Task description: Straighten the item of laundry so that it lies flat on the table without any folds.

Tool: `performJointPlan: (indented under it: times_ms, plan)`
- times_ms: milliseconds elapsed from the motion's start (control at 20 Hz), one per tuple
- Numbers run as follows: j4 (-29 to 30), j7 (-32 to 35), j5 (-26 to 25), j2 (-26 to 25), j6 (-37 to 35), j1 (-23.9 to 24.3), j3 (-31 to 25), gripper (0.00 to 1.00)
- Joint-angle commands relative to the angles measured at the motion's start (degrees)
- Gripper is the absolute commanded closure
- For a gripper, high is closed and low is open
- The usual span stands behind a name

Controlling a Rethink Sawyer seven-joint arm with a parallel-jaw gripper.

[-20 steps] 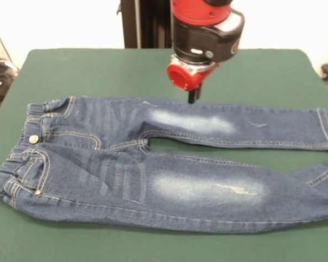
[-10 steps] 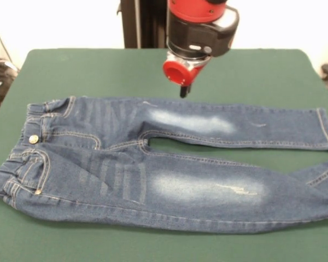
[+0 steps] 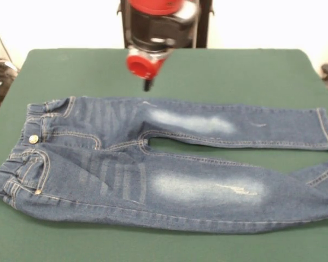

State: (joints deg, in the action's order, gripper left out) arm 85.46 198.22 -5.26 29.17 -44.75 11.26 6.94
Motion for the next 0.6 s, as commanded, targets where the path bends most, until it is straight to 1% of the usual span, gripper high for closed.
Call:
performJointPlan:
  times_ms: [50, 150, 300, 400, 600]
  plan:
    - [8.0, -29.9, -9.5, 0.1, 3.2, 7.7, -10.2, 1.00]
    - [8.9, -30.3, -9.8, 0.1, 3.0, 9.8, -12.5, 1.00]
    - [8.4, -28.9, -11.2, 0.1, 3.0, 9.7, -13.0, 1.00]
    - [8.3, -30.0, -11.9, 0.1, 3.0, 10.5, -13.9, 1.00]
    - [7.1, -34.4, -14.8, -0.3, 3.0, 11.8, -15.1, 1.00]
